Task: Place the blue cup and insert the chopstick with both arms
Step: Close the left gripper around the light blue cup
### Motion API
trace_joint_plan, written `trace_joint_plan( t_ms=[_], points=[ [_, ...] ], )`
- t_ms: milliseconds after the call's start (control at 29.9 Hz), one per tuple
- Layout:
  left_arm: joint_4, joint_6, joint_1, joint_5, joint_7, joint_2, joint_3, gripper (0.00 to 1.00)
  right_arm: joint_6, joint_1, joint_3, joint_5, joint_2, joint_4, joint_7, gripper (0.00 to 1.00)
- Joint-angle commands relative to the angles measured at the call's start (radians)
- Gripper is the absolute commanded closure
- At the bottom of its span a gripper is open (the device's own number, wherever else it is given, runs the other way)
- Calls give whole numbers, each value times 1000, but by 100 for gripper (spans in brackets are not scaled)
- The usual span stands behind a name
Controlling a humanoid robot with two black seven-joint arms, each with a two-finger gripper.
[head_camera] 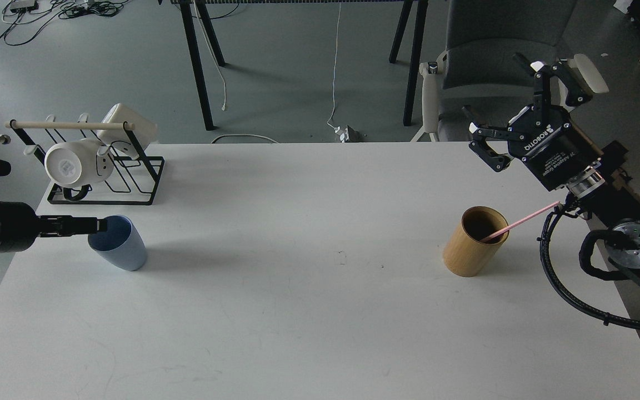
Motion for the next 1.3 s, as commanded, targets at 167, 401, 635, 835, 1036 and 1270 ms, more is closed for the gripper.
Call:
trace_joint_plan(
  t_ms=[167,401,635,835,1036,1270],
  points=[
    [42,29,1,0,0,-55,0,20,0,-6,0,0,-5,0,0,3],
    [46,36,3,4,0,-55,5,32,0,-15,0,0,-8,0,0,3],
    [47,81,12,3,0,-55,5,45,-2,-26,1,0,-8,0,0,3],
    [45,81,29,4,0,-52,6,65,0,-32,1,0,-9,-2,0,3],
    [43,82,35,1,0,-48,5,76,-2,-34,0,0,-8,-3,0,3],
    [37,84,35,0,0,-46,5,83,-2,-45,1,0,-8,-6,0,3]
  ],
)
